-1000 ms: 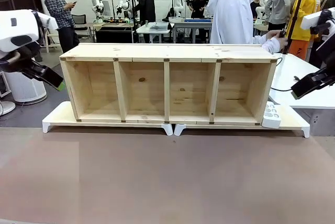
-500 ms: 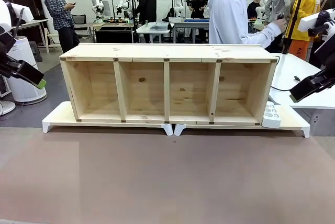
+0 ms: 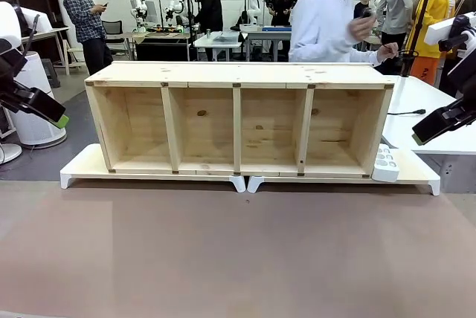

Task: Perform cable management.
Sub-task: When the cord part of the Power Cable appears at the lower middle area of the table and stops, grasp the cord part of the Power Cable.

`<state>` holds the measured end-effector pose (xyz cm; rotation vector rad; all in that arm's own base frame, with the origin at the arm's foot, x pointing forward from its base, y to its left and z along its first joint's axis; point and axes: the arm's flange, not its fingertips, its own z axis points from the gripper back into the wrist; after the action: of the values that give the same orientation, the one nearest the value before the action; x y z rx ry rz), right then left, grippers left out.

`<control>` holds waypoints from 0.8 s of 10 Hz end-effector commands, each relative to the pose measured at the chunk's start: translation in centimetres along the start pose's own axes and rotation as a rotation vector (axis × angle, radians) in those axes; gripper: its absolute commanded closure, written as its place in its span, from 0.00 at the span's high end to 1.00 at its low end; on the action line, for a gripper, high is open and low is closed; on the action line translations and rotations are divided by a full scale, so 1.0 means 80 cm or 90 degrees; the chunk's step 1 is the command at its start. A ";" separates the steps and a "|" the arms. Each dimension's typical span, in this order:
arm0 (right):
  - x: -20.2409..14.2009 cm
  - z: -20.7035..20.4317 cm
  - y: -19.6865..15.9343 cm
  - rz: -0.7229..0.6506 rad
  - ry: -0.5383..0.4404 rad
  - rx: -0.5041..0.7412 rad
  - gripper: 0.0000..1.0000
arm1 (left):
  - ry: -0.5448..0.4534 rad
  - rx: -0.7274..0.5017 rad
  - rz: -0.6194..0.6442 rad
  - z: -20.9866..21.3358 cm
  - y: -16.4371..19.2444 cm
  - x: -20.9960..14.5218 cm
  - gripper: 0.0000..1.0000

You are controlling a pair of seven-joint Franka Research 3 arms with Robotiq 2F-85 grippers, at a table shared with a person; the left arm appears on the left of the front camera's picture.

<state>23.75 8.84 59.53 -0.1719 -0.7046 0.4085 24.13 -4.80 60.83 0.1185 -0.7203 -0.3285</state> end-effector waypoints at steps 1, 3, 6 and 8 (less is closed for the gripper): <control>0.000 -0.001 -0.002 -0.004 0.002 -0.003 1.00 | -0.004 0.004 -0.002 -0.002 -0.001 0.003 1.00; 0.000 -0.001 -0.002 -0.004 0.002 -0.003 1.00 | -0.004 0.004 -0.002 -0.002 -0.001 0.003 1.00; 0.000 -0.001 -0.002 -0.004 0.002 -0.003 1.00 | -0.004 0.004 -0.002 -0.002 -0.001 0.003 1.00; 0.000 -0.001 -0.002 -0.004 0.002 -0.003 1.00 | -0.004 0.004 -0.002 -0.002 -0.001 0.003 1.00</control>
<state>23.75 8.83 59.54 -0.1719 -0.7046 0.4084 24.13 -4.80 60.83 0.1185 -0.7204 -0.3285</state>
